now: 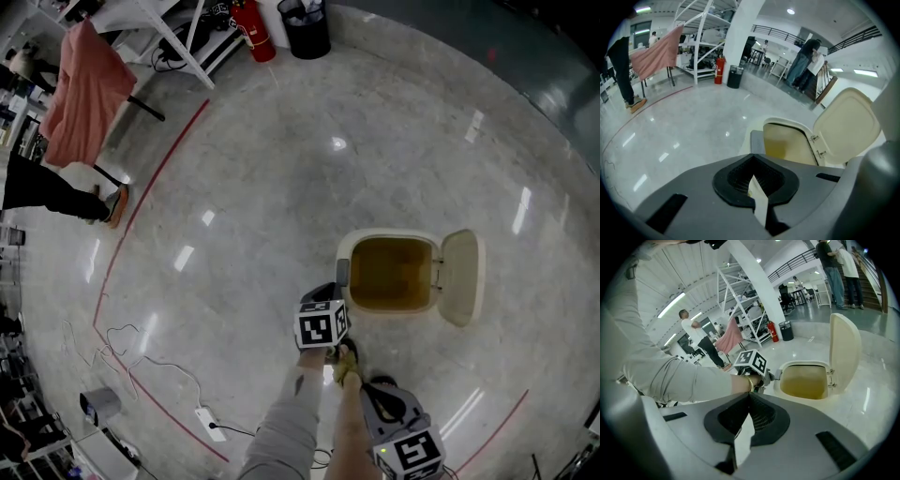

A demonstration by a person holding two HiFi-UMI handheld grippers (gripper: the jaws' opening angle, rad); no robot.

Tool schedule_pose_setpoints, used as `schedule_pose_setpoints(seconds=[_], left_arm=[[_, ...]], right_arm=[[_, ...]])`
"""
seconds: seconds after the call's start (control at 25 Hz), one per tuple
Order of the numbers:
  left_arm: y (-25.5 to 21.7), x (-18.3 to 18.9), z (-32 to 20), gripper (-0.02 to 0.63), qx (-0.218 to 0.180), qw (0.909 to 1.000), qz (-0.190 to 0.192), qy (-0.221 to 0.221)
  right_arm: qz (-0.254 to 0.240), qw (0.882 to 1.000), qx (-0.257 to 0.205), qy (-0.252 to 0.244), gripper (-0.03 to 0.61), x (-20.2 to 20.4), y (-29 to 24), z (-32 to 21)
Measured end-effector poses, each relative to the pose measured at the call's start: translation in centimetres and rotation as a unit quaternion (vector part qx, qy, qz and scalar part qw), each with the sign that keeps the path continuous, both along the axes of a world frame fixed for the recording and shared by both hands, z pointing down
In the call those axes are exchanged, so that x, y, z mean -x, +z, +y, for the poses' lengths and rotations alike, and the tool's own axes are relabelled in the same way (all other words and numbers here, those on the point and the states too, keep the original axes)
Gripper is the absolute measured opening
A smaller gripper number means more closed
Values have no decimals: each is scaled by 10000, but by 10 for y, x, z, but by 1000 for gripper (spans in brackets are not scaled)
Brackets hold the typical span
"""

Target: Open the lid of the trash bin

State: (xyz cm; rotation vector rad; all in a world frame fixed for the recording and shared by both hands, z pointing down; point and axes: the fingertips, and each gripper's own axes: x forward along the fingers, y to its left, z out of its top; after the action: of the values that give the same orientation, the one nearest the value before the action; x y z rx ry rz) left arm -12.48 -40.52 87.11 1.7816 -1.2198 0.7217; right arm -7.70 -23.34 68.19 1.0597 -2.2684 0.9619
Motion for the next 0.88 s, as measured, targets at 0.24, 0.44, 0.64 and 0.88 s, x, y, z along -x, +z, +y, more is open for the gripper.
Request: schedule_pose_setpoints(seconds=[0.24,0.44,0.64,0.88], left_arm=[[-25,-7,20,3,2,9998,106,-181],[-63,-16,36,3,-100,9989,286,-360],[-108,-24,61,3,-169,9980,384,-471],[-178,-36,93,3,-317,9950,599,-733]], right_arm=[[21,9999,-152,16,5,-13,-19,3],[-2,9994,-316,138,5,-28,-35,10],[21,9993,-347,108,5,-44,-58,20],[184,9982,-544,-159,5,-68,-91,32]])
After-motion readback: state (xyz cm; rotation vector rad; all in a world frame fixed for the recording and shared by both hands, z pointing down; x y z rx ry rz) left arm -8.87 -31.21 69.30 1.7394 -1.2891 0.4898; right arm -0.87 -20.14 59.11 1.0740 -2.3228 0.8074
